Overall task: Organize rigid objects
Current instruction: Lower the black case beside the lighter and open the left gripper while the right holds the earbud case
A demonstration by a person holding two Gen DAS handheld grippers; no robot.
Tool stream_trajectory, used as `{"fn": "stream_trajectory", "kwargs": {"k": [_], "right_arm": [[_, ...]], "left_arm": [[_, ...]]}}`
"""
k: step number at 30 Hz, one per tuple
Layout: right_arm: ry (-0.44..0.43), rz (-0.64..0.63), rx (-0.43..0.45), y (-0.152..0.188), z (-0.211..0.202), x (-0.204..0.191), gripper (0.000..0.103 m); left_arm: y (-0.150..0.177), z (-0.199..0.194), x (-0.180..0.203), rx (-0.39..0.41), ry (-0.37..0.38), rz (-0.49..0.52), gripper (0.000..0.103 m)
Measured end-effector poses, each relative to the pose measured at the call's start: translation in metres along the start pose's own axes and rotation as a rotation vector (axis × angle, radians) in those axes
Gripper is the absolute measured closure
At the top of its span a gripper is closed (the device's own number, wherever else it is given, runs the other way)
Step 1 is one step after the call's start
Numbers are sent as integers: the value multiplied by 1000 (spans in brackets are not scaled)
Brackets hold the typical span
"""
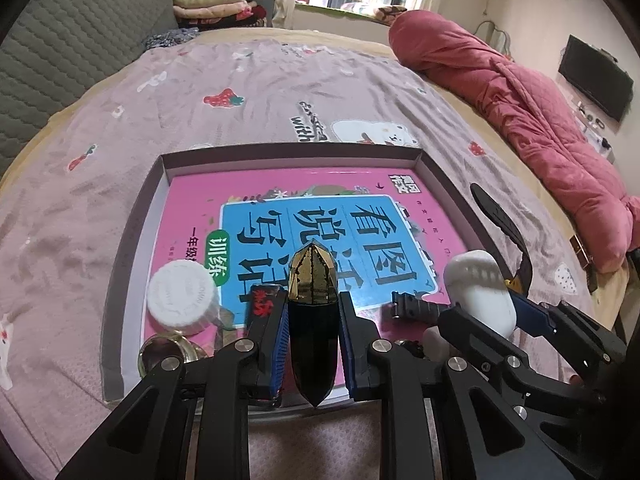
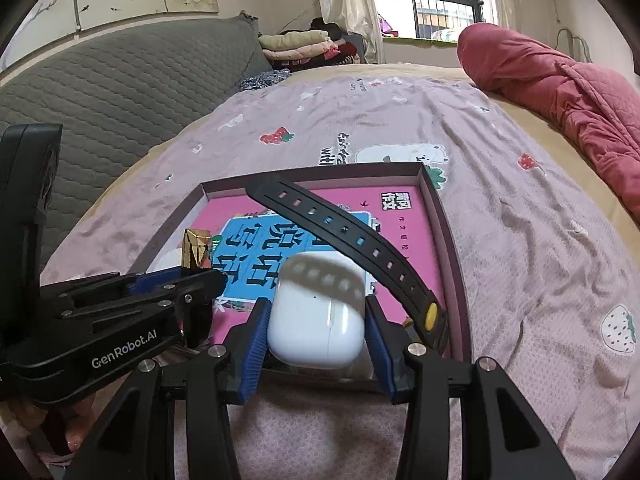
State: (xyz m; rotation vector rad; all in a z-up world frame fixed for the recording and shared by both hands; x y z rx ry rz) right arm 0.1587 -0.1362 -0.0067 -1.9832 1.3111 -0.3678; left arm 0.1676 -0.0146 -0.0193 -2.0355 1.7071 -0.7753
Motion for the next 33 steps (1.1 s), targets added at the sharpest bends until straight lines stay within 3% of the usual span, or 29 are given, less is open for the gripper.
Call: {"fn": "stream_trajectory", "kwargs": {"k": [33], "right_arm": [[-12, 71, -31, 10, 7, 13, 59]], "left_arm": [[4, 28, 3, -58, 34, -19, 80]]}}
Point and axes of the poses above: each gripper's, at about its wrist camera, not at the fingertips, and z roughly the way its jaws point, x to its right, y to its underside, the point moved 2 cm from there along z, roughly the way its jaws point, and after that the axes turned 1 degree about -z, right-handed, at the moved point
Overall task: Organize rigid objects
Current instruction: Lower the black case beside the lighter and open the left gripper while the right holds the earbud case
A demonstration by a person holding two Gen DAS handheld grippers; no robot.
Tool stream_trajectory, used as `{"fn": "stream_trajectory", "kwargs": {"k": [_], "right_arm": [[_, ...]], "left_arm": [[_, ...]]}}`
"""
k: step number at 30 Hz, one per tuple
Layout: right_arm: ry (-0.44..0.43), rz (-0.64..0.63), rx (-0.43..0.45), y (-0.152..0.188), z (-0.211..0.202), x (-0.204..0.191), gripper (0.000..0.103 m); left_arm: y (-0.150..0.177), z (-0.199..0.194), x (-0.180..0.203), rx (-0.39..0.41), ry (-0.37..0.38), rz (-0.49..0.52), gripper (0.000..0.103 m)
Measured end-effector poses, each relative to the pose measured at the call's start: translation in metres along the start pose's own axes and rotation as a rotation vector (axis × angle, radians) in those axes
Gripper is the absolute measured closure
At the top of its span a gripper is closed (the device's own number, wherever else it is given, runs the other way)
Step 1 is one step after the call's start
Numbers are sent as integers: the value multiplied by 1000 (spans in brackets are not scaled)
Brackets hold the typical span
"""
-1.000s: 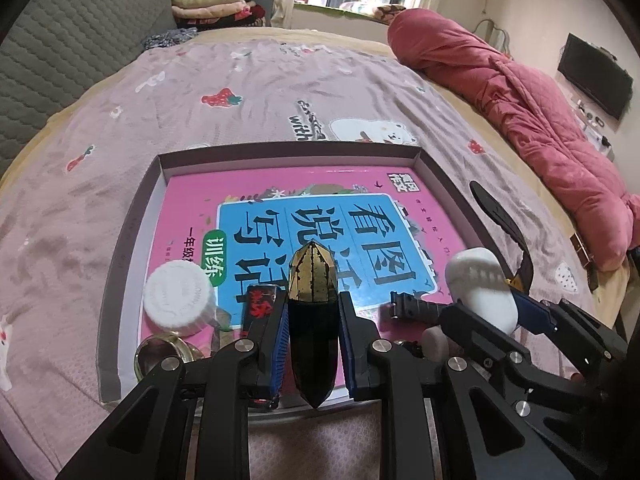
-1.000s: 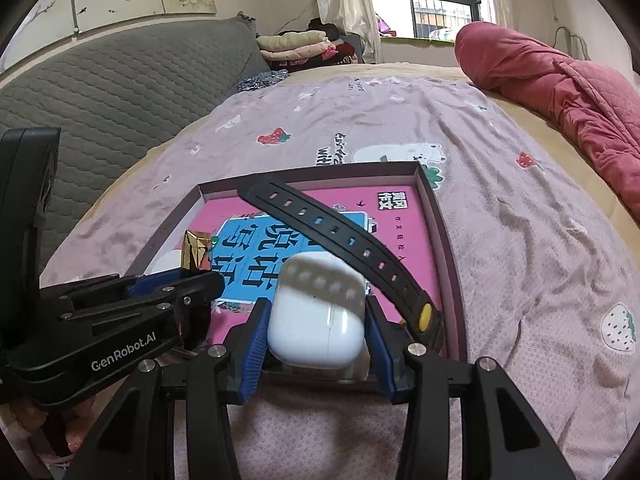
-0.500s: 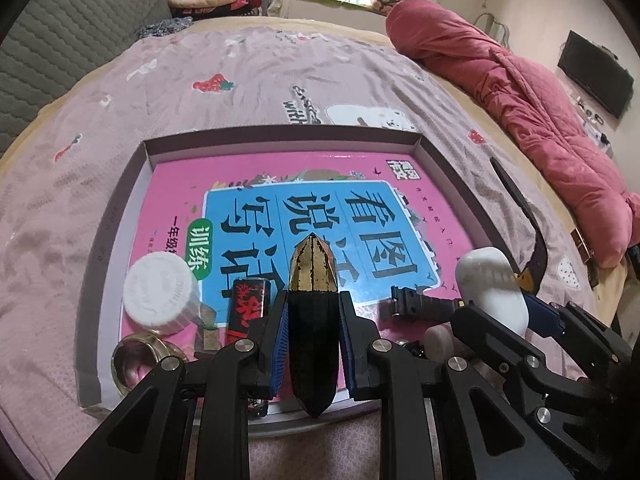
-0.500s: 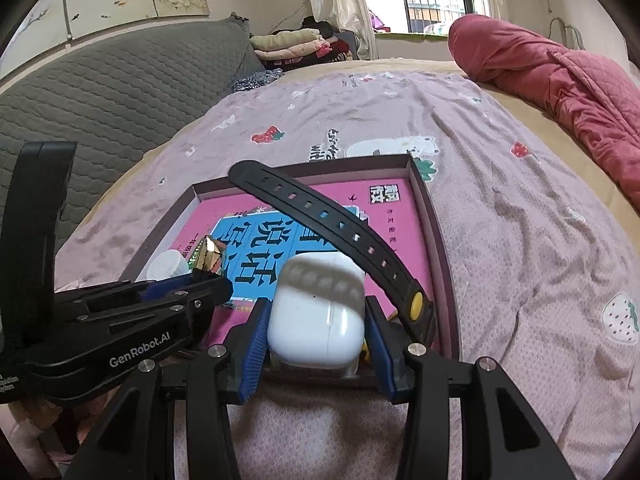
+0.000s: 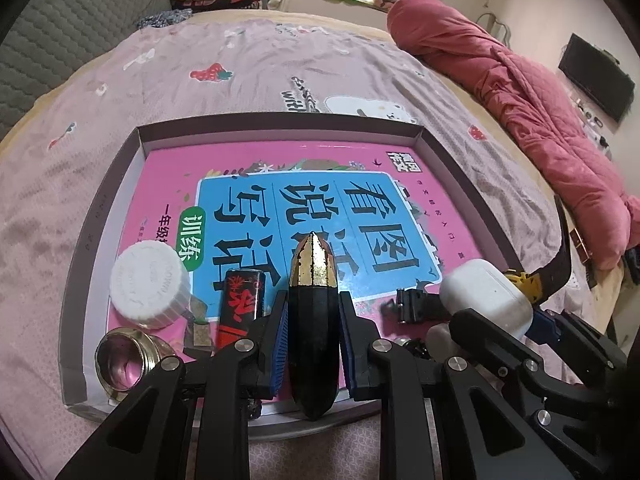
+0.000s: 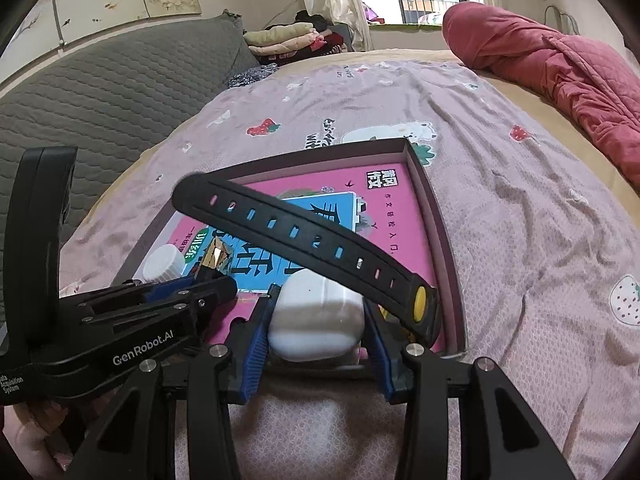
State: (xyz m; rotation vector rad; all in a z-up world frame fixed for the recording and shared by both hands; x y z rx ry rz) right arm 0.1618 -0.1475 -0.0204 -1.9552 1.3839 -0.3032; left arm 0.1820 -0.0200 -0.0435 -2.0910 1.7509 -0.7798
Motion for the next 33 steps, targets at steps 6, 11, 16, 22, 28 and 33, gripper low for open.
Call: {"fn": "stream_trajectory", "kwargs": {"k": [6, 11, 16, 22, 28, 33], "right_arm": [[0, 12, 4, 0, 2, 1, 59], [6, 4, 2, 1, 3, 0, 59], [16, -8, 0, 1, 2, -2, 59], [26, -20, -4, 1, 1, -2, 59], [50, -28, -10, -1, 2, -3, 58], [68, -33, -10, 0, 2, -4, 58]], "left_arm": [[1, 2, 4, -6, -3, 4, 80], [3, 2, 7, -26, -4, 11, 79], [5, 1, 8, -34, -4, 12, 79], [7, -4, -1, -42, -2, -10, 68], [10, -15, -8, -31, 3, -16, 58], [15, -25, -12, -16, 0, -13, 55]]}}
Point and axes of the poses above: each gripper's, at about its wrist camera, not at the fingertips, and z roughly the way its jaws point, x to its right, y to its underside, the point moved 2 cm from there along z, roughly the way its jaws point, and after that the axes turned 1 degree about -z, right-handed, at the moved point
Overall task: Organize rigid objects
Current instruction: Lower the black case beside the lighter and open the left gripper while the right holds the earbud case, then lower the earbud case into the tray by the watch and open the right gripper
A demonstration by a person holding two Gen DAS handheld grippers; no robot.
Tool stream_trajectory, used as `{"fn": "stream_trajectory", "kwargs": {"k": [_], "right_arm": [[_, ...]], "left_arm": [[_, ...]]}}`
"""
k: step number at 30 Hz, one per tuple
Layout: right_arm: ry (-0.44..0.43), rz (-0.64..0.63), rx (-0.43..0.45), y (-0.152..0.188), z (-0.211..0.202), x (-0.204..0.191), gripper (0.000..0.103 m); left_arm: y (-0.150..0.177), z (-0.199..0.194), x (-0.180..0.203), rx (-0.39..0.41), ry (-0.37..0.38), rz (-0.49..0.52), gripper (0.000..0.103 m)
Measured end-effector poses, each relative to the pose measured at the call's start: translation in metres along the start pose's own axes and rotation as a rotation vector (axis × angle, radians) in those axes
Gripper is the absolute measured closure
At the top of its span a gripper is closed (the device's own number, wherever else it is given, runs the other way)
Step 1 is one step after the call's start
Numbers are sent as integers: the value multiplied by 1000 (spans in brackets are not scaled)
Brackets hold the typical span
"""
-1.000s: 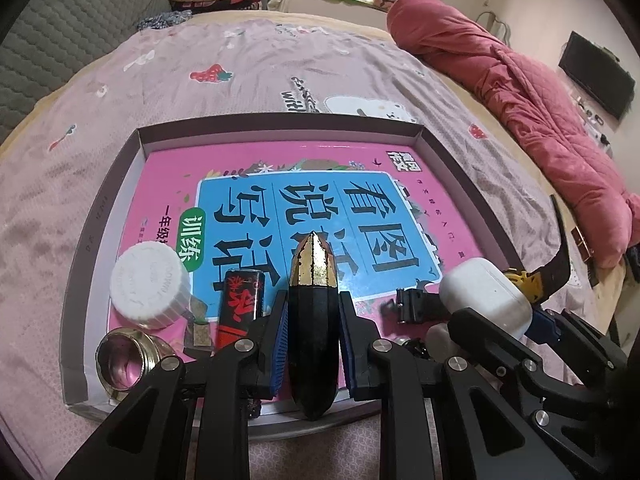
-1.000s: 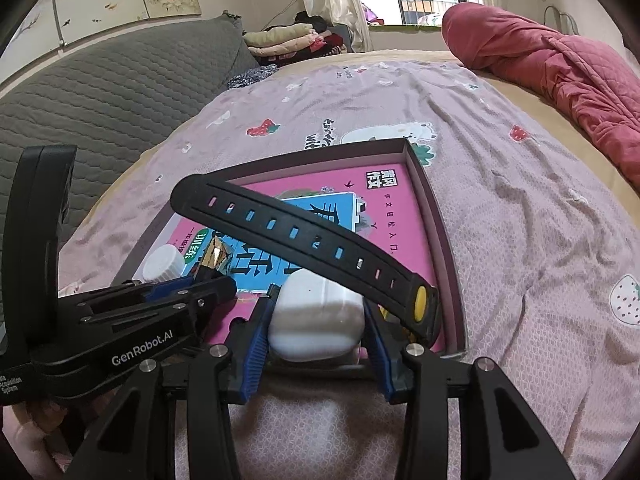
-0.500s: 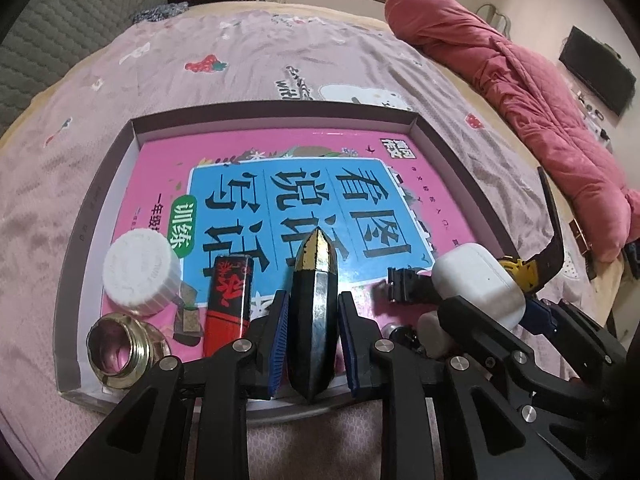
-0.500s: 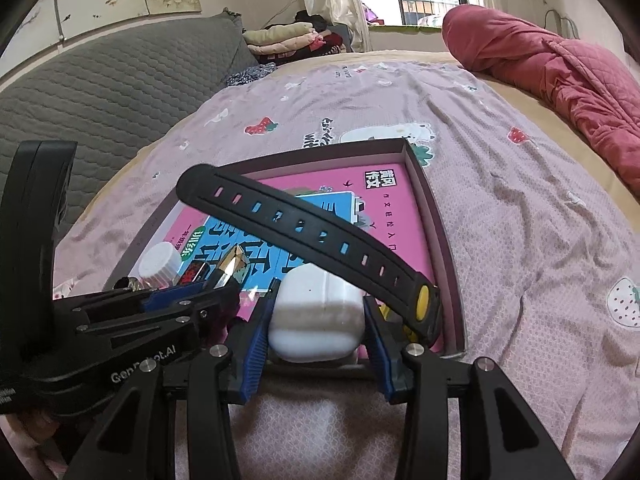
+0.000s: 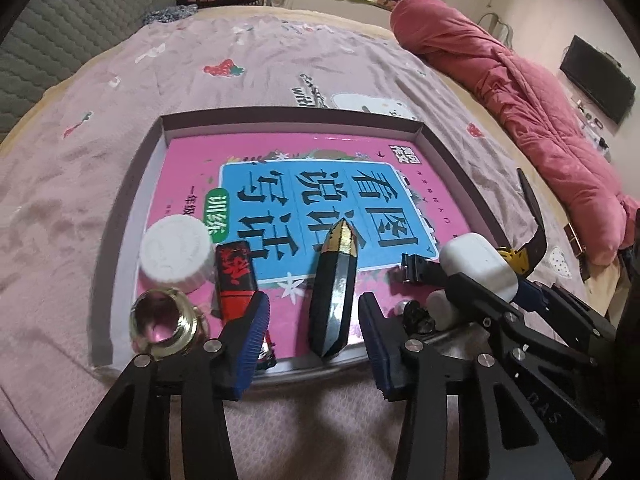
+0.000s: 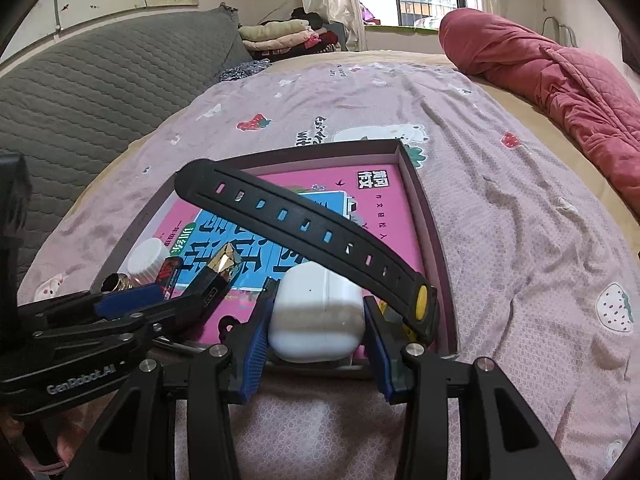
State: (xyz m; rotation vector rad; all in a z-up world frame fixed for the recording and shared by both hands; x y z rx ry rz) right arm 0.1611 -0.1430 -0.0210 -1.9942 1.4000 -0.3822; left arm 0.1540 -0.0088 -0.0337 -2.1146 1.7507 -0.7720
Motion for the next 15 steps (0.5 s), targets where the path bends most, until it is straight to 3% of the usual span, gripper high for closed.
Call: {"fn": "stream_trajectory", "kwargs": {"k": [9, 15], "right_arm": [[9, 6, -6, 2, -5, 1, 58], [19, -10, -17, 4, -8, 0, 58]], "left_arm": [[0, -23, 0, 30, -5, 5, 54], [3, -33, 0, 28, -7, 5, 45]]}}
Point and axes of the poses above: each gripper's, at about its wrist camera, not at the fingertips, and z roughly the way its jaws point, x to its right, y to its underside, the point moved 2 cm from there along z, roughly the way its jaws point, and after that the axes turned 1 degree about -z, right-handed, at the moved point
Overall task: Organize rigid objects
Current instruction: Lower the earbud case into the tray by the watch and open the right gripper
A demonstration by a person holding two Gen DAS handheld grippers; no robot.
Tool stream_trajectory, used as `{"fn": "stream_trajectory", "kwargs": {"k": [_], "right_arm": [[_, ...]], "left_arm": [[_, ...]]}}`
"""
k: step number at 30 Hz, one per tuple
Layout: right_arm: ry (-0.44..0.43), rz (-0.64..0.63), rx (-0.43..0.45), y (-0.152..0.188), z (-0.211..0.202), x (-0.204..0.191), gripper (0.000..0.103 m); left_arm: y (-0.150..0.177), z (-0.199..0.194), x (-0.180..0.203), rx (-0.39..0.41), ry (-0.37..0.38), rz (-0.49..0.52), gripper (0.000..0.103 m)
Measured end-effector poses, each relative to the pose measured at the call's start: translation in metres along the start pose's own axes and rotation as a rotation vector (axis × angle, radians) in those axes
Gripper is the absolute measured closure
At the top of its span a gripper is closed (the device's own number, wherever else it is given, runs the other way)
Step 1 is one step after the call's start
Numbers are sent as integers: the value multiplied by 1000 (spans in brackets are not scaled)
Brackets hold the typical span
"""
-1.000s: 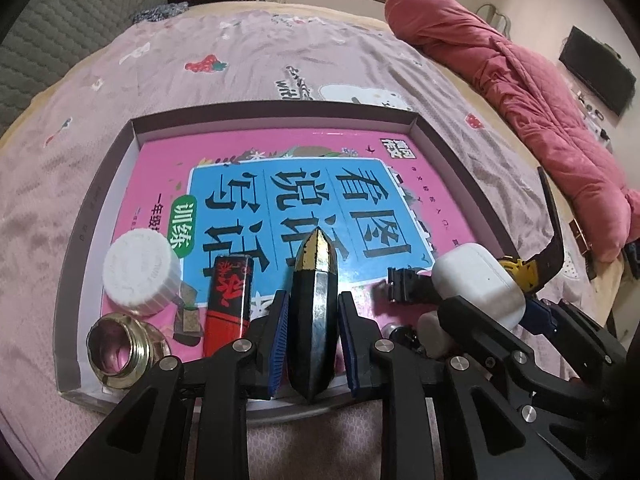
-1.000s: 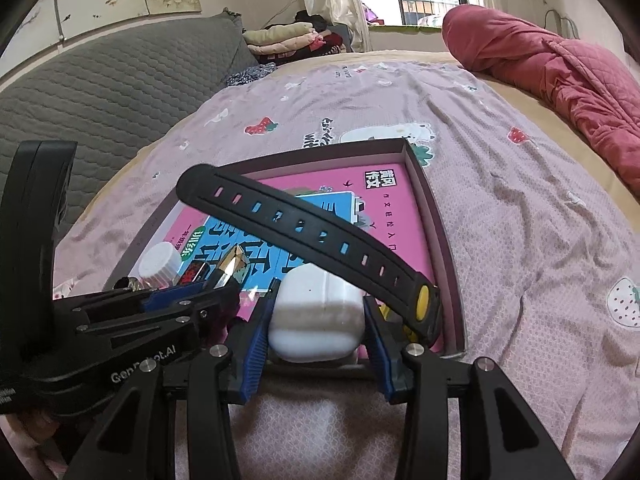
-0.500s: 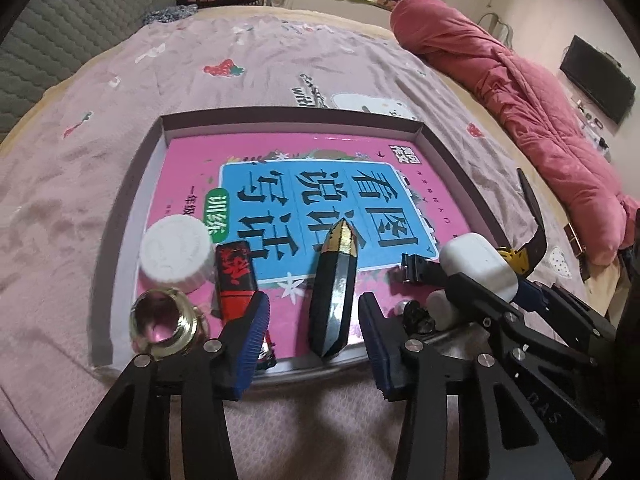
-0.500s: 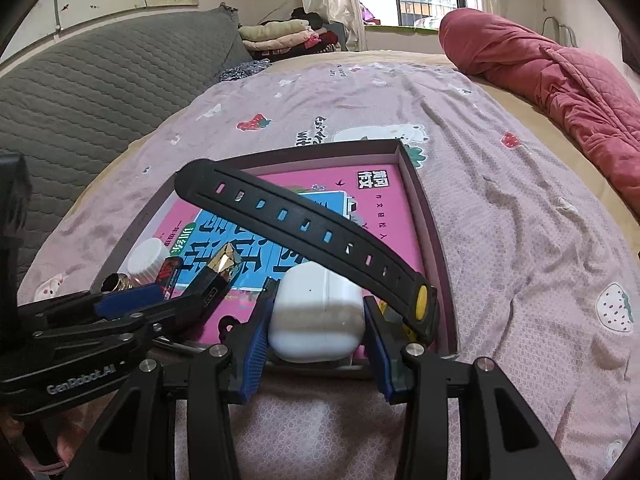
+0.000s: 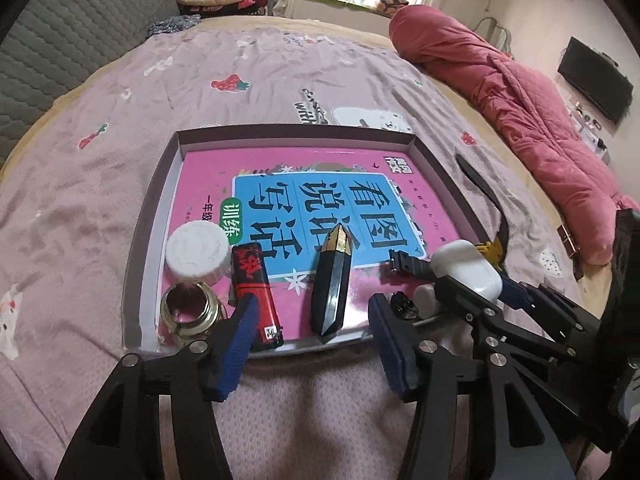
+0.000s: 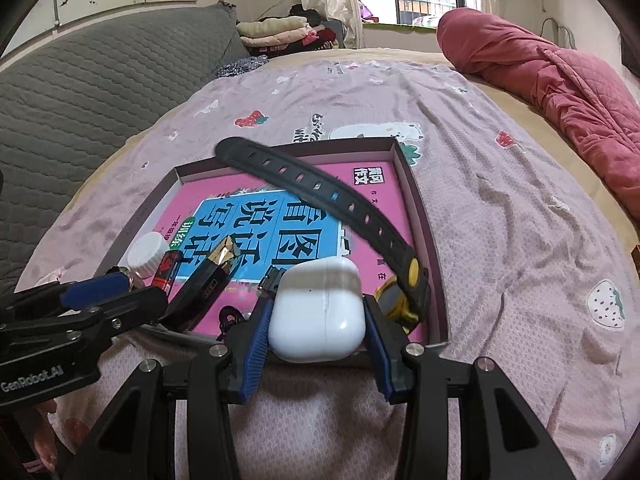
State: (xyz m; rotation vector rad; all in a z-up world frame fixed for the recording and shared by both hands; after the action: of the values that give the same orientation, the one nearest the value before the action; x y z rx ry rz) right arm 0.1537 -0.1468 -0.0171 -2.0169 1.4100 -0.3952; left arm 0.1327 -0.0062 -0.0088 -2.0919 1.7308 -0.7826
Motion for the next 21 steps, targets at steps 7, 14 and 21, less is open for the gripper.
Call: {"fn": "stream_trajectory", "kwargs": {"k": [7, 14, 21], "right_arm": [[28, -11, -11, -1, 2, -2, 58], [36, -7, -10, -2, 3, -3, 56], [30, -19, 15, -3, -14, -8, 56]], "left_arm": [[4, -17, 1, 14, 4, 6, 45], [4, -34, -7, 36, -1, -10, 44], [2, -44, -9, 55, -12, -17, 44]]}}
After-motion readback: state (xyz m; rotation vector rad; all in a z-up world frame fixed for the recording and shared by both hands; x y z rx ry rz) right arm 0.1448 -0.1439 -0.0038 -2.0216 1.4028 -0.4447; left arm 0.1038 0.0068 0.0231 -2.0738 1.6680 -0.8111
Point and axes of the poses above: each gripper's, at about its wrist camera, not at the fingertips, and z roughly the way its jaws point, x to its right, y to its underside, the point moved 2 cm from there along z, roughly the way its jaws point, and after that the axes turned 1 degree about -z, right-handed, at the moved point
